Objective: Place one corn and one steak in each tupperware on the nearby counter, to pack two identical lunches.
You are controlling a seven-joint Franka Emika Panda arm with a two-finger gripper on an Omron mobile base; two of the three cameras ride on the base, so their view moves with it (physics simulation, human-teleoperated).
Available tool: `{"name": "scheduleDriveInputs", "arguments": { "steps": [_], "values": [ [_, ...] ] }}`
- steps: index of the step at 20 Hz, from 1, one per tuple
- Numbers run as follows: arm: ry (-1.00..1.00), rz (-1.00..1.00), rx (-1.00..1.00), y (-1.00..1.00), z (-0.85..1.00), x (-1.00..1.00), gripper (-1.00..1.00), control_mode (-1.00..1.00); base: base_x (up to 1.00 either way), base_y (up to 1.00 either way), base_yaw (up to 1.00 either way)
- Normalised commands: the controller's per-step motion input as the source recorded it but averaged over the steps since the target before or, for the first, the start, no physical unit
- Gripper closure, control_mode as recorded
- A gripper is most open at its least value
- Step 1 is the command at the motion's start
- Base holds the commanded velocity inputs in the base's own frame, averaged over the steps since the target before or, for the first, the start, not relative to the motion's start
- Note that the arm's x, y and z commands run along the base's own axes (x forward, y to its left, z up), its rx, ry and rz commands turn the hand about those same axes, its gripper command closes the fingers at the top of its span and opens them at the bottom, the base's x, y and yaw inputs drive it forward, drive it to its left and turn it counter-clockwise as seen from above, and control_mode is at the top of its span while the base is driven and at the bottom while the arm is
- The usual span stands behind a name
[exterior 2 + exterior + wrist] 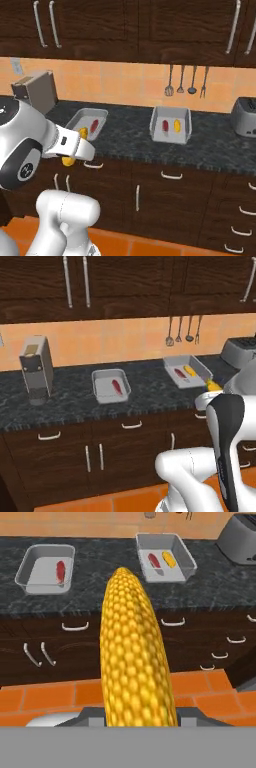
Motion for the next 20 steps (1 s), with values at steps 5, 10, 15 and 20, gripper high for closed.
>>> {"name": "scheduleDriveInputs", "arguments": {
  "steps": [5,10,15,20],
  "values": [
    [0.00,0.00,0.00,0.00,0.00,0.00,1.00,1.00,0.91,0.55,0.00],
    [0.00,0.00,0.00,0.00,0.00,0.00,1.00,1.00,0.65,0.40,0.00],
    [0.00,0.00,0.00,0.00,0.00,0.00,1.00,1.00,0.26,0.42,0.00],
    [0.00,0.00,0.00,0.40,-0.15,0.68,1.00,-1.00,0.09,0.09,0.00]
  ]
}}
